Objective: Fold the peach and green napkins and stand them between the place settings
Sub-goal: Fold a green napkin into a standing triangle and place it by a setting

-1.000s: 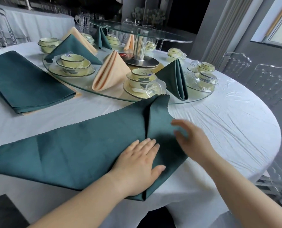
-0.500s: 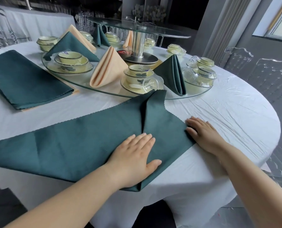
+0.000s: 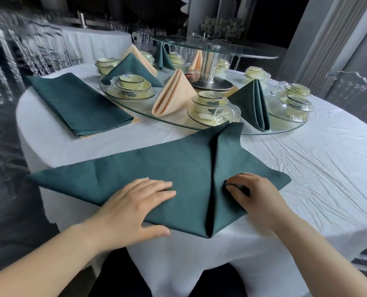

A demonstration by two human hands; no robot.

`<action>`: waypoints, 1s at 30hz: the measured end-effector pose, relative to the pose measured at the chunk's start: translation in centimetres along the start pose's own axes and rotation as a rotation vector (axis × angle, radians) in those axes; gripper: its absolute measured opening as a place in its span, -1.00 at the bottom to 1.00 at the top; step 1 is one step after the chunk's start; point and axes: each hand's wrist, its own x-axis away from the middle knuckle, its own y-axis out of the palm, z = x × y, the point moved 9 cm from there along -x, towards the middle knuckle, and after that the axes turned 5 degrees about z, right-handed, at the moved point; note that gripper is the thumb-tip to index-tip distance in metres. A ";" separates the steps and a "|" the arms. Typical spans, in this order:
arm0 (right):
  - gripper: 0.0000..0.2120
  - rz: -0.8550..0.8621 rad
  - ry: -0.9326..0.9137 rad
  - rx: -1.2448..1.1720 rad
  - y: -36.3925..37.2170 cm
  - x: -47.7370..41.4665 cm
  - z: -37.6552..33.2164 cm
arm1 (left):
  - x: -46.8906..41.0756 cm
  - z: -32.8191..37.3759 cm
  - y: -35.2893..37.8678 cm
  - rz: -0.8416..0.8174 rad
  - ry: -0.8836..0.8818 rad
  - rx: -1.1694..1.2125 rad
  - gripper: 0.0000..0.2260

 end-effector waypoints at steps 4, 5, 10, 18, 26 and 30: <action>-0.89 0.015 0.000 0.080 0.5 0.1 -0.5 | 4.4 -6.8 -0.5 -0.074 -0.138 -0.163 -0.47; -0.89 0.024 -0.002 0.087 0.5 0.1 -0.5 | 5.3 -8.1 -1.1 -0.072 -0.177 -0.189 -0.48; -0.90 0.061 -0.023 0.074 0.6 0.6 -0.3 | 8.0 -12.2 -4.3 0.066 -0.246 -0.313 -0.54; -0.90 0.060 -0.027 0.044 0.7 0.5 -0.1 | 11.4 -16.3 -8.6 0.248 -0.394 -0.475 -0.69; -0.87 0.077 0.121 -0.102 -0.9 -2.0 1.2 | 8.0 -16.0 -12.8 0.193 -0.575 -0.113 -0.66; -0.85 0.074 0.157 0.001 -1.0 -3.1 3.2 | 1.1 -12.5 -12.7 -0.077 -0.434 -0.045 -0.66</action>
